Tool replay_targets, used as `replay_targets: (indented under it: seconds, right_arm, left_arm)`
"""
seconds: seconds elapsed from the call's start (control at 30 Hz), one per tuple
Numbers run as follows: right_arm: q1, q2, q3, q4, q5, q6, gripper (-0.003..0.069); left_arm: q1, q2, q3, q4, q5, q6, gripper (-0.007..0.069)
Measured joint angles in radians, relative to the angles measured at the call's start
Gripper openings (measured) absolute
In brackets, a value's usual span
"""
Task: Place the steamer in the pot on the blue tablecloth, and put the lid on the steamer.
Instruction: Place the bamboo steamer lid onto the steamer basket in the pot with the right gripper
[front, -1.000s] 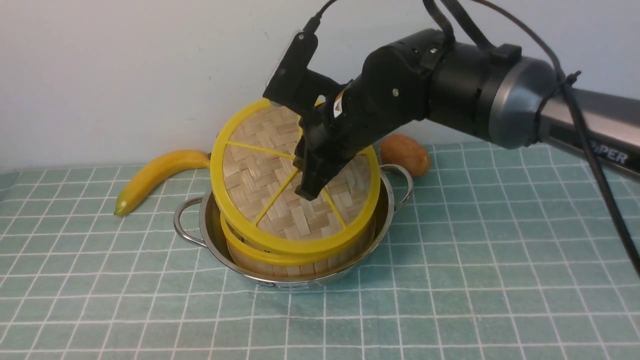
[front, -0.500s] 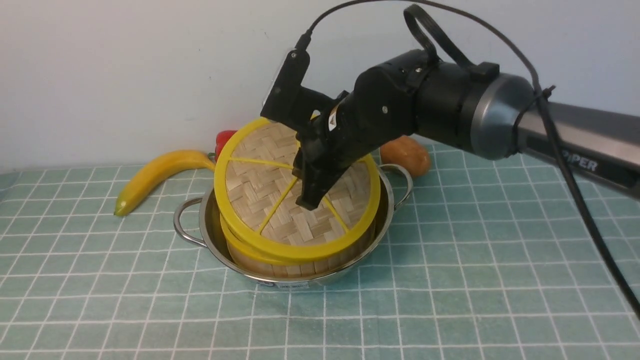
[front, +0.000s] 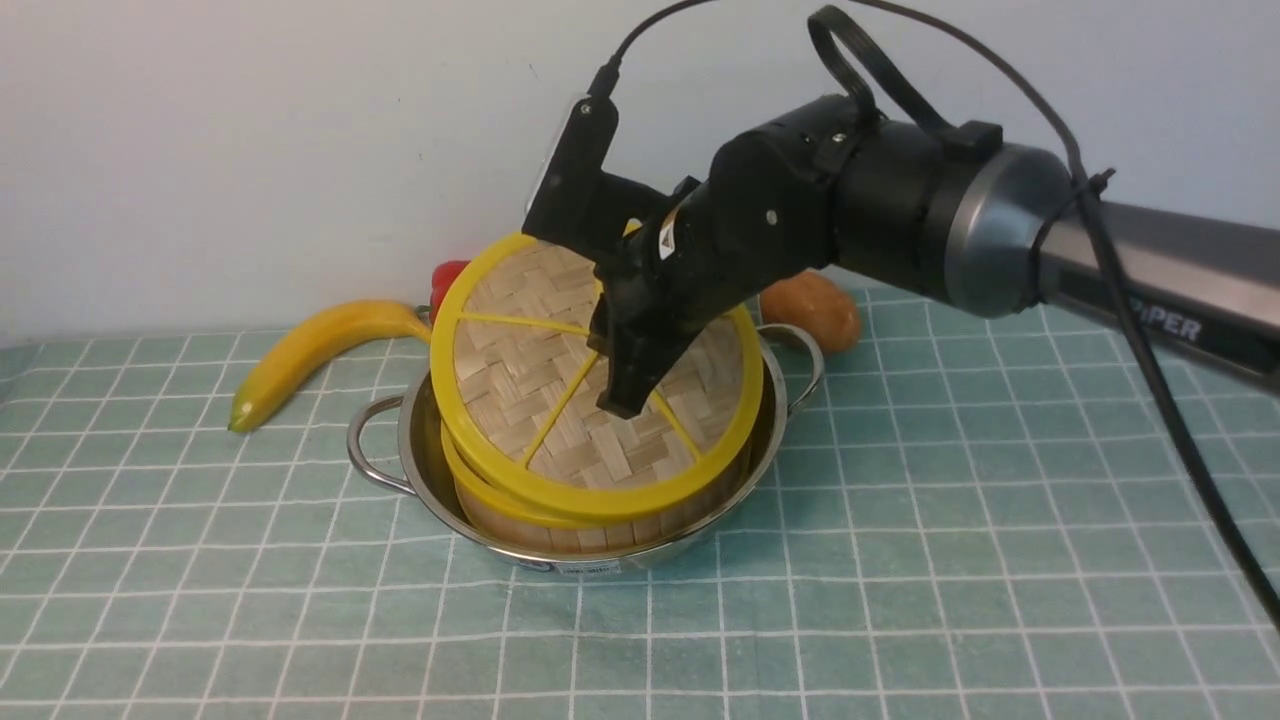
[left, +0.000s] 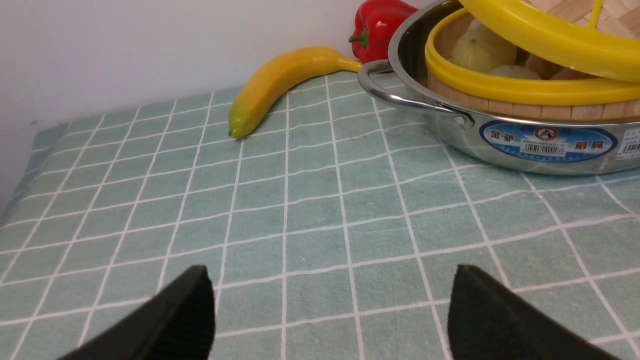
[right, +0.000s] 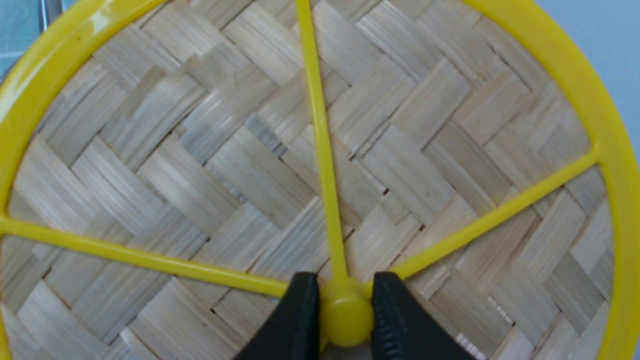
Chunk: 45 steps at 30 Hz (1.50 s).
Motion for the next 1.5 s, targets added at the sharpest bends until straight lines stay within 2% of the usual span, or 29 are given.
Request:
replay_targets:
  seconds: [1.27, 1.5]
  right_arm:
    - [0.0, -0.002, -0.041, 0.015, 0.021, -0.027, 0.0146]
    - [0.0, -0.069, -0.041, 0.007, 0.041, -0.013, 0.0146]
  left_arm:
    - [0.0, 0.0, 0.0, 0.0, 0.0, 0.0, 0.0578]
    - [0.0, 0.0, 0.0, 0.0, 0.0, 0.0, 0.0578]
